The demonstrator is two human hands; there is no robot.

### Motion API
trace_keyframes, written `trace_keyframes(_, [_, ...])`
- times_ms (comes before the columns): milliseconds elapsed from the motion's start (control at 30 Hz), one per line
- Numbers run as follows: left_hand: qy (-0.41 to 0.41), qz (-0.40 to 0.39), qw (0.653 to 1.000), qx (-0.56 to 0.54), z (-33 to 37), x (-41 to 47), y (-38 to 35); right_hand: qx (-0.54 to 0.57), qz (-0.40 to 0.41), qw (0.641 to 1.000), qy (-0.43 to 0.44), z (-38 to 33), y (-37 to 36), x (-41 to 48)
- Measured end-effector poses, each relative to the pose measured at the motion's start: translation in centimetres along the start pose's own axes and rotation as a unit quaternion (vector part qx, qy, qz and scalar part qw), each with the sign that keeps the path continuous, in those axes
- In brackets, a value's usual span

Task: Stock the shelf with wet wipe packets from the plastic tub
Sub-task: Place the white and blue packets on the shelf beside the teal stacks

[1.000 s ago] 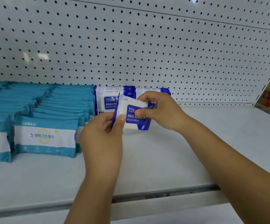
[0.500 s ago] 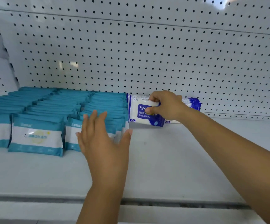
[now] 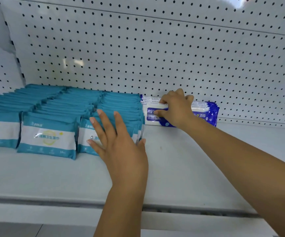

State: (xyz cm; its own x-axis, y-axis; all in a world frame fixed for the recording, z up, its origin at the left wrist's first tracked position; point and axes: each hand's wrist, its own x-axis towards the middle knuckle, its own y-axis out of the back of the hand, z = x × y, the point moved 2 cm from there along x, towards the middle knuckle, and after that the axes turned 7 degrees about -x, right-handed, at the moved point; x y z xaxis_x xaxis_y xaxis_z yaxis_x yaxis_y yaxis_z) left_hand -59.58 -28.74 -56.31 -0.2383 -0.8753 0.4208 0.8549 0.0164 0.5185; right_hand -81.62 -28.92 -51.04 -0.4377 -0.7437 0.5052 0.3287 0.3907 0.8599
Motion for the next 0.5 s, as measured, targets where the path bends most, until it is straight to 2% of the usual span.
trace_keyframes(67, [0.004,0.000,1.000,-0.005,-0.2,0.1,-0.1,0.000,0.024,1.000,0.011,-0.3,-0.3,0.1])
trace_keyframes(167, [0.000,0.008,1.000,-0.015,-0.4,0.0,-0.1,0.062,0.067,0.996,0.019,0.1,-0.7,-0.4])
trace_keyframes(367, [-0.003,0.010,1.000,-0.022,-0.4,0.1,-0.2,0.098,0.050,0.994,0.002,1.5,-0.9,-1.2])
trace_keyframes(500, [-0.026,0.043,0.996,-0.075,-0.5,-0.1,0.2,0.153,0.057,0.987,-0.001,2.4,0.3,-2.9])
